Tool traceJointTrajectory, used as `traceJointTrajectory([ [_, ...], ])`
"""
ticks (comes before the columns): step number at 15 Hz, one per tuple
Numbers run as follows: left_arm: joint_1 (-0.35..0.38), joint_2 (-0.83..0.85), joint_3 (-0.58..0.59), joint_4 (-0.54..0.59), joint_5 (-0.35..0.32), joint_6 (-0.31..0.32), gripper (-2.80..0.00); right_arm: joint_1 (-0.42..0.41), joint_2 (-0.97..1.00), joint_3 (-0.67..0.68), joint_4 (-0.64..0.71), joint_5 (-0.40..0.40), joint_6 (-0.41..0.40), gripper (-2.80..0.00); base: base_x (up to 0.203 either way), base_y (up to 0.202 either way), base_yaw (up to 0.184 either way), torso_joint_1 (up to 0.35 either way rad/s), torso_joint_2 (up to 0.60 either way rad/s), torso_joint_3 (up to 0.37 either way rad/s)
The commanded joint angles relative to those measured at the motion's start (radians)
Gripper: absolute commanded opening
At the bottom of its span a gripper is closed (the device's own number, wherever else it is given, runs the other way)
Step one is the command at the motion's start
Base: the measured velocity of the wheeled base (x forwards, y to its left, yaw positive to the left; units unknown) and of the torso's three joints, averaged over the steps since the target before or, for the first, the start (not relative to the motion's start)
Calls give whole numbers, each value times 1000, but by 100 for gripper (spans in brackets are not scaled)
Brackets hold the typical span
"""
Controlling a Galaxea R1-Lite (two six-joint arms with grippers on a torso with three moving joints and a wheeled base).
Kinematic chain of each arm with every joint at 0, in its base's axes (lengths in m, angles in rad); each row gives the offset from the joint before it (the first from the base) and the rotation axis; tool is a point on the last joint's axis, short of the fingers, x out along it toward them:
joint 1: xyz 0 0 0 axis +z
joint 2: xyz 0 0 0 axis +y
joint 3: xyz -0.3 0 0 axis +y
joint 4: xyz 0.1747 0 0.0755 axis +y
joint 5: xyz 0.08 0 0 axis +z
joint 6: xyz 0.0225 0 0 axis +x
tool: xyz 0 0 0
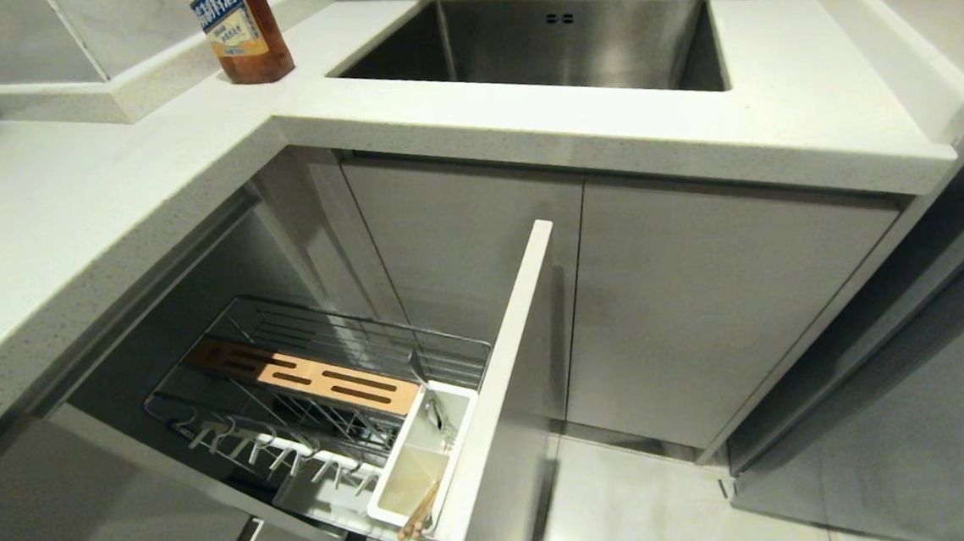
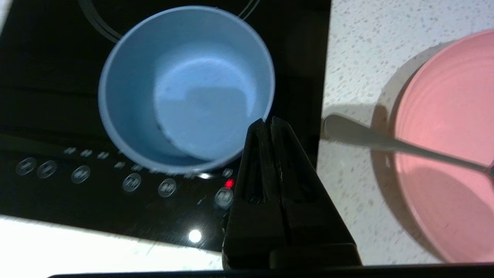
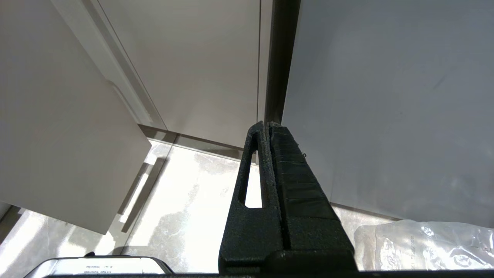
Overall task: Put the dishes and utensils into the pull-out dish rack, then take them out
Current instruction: Pick up the bowl and place it in the cupboard
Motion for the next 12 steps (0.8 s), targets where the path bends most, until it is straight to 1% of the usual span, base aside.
traceJointTrajectory([
  [1,15,42,-15,4,-23,-1,-280,1,0,2,0,0,0,-280,0,0,0,0,0,0],
  [2,15,50,-23,4,-44,-1,-280,1,0,2,0,0,-1,-280,0,0,0,0,0,0],
  [3,15,55,-32,2,-50,-1,0,0,0,2,0,0,-1,-280,0,0,0,0,0,0],
  [7,15,68,-45,1,-49,-1,0,0,0,2,0,0,0,-280,0,0,0,0,0,0],
  [12,25,104,-34,1,-53,-4,0,1,0,2,0,0,0,-280,0,0,0,0,0,0],
])
